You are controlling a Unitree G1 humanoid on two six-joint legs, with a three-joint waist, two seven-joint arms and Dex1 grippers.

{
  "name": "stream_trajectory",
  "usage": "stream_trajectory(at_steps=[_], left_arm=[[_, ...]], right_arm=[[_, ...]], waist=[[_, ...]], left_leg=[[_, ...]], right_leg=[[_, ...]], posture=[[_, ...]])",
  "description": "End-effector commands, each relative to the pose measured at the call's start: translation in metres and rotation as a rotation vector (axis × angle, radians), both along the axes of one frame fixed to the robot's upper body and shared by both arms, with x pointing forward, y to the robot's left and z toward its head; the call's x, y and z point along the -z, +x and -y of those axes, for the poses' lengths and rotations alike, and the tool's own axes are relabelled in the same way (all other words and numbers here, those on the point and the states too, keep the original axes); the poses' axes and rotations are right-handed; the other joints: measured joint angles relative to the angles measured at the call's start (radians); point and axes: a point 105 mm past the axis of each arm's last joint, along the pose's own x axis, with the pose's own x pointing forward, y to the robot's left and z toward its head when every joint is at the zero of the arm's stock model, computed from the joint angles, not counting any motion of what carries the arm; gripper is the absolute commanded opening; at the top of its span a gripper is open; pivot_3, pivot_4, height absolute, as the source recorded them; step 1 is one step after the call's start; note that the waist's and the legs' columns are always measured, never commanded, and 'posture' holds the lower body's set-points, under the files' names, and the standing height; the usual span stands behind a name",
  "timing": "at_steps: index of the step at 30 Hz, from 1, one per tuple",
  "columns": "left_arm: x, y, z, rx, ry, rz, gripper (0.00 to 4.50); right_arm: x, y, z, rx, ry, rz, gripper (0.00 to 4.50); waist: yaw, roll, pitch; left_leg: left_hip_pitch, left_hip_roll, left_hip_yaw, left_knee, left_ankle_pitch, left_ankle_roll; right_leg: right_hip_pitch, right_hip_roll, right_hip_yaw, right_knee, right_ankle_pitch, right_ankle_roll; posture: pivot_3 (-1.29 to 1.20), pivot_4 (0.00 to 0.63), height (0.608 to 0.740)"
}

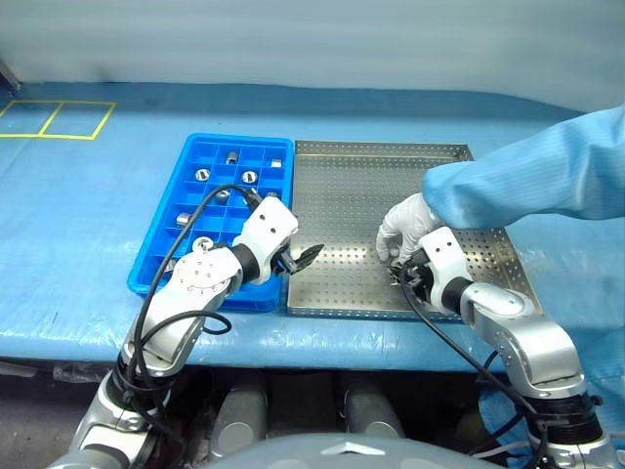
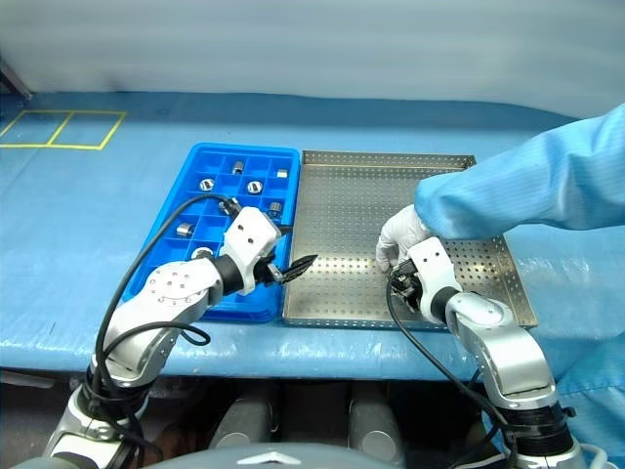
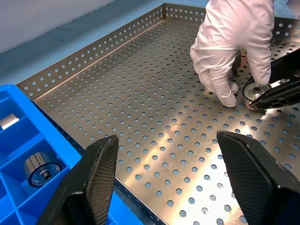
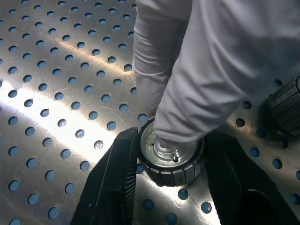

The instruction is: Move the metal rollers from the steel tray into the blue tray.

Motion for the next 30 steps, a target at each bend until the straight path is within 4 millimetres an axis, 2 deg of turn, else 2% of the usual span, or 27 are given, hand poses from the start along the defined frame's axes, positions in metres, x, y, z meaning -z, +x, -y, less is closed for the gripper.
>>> stream_trajectory(at_steps=[1,7,11,14,18,24,26,28,30], left_arm=[[-0.004,0.001,0.001,0.001,0.008,0.036,3.64],[-0.005,0.004,-0.002,-0.015,0.011,0.049,3.64],[-0.022,0.017,-0.020,-0.133,-0.067,0.106,3.64],[-0.021,0.020,-0.046,-0.225,-0.050,0.074,3.64],[-0.013,0.015,-0.082,-0.357,0.005,0.020,3.64],[-0.023,0.012,-0.136,-0.697,-0.036,0.062,3.64],[-0.021,0.006,-0.142,-0.742,-0.036,0.056,3.64],[-0.016,-0.003,-0.141,-0.731,-0.029,0.031,3.64],[-0.008,-0.014,-0.140,-0.722,0.003,0.004,3.64]], right_arm=[[-0.008,0.002,0.001,0.001,-0.008,0.039,1.72],[-0.008,0.002,0.000,0.000,-0.009,0.044,1.72],[-0.029,0.007,-0.016,-0.052,0.056,0.131,1.72],[-0.070,0.014,-0.047,-0.166,0.227,0.277,1.72],[-0.101,0.023,-0.088,-0.335,0.349,0.380,1.72],[-0.093,0.037,-0.147,-0.549,0.384,0.300,1.72],[-0.088,0.046,-0.164,-0.576,0.370,0.288,1.72],[-0.086,0.053,-0.181,-0.605,0.378,0.274,1.72],[-0.083,0.064,-0.197,-0.619,0.374,0.266,1.72]], waist=[[0.000,0.000,0.000],[0.000,0.000,0.000],[-0.003,0.000,0.000],[-0.013,0.000,0.000],[-0.015,0.000,0.000],[0.015,0.000,0.000],[0.024,0.000,0.000],[0.030,0.000,0.000],[0.060,-0.001,0.000]], left_leg=[[0.000,0.000,0.000,0.000,0.000,0.000],[0.000,0.000,0.000,0.000,0.000,0.000],[0.000,0.000,0.000,0.000,0.000,0.000],[0.001,0.001,0.000,0.000,0.000,0.000],[0.001,0.002,0.000,-0.001,0.000,0.000],[0.001,0.001,-0.002,-0.002,0.000,0.000],[0.001,0.001,-0.002,-0.002,0.000,0.000],[0.002,0.001,-0.003,-0.002,0.001,-0.001],[0.002,0.001,-0.003,-0.003,0.001,-0.001]], right_leg=[[0.000,0.000,0.000,0.000,0.000,0.000],[0.000,0.000,0.000,0.000,0.000,0.000],[0.000,0.000,0.000,0.000,0.000,0.000],[0.000,0.000,0.000,0.001,0.000,0.000],[0.000,0.002,0.000,0.001,0.000,0.000],[0.000,0.001,-0.001,0.000,0.000,-0.001],[0.000,0.001,-0.001,0.001,0.001,-0.001],[0.000,0.002,-0.002,0.001,0.001,-0.001],[0.000,0.002,-0.002,0.001,0.000,-0.001]], posture=[[0.05,0.150,0.740],[0.05,0.150,0.740],[0.06,0.150,0.740],[0.09,0.150,0.740],[0.14,0.150,0.740],[0.23,0.150,0.740],[0.27,0.150,0.740],[0.30,0.150,0.740],[0.34,0.150,0.740]])
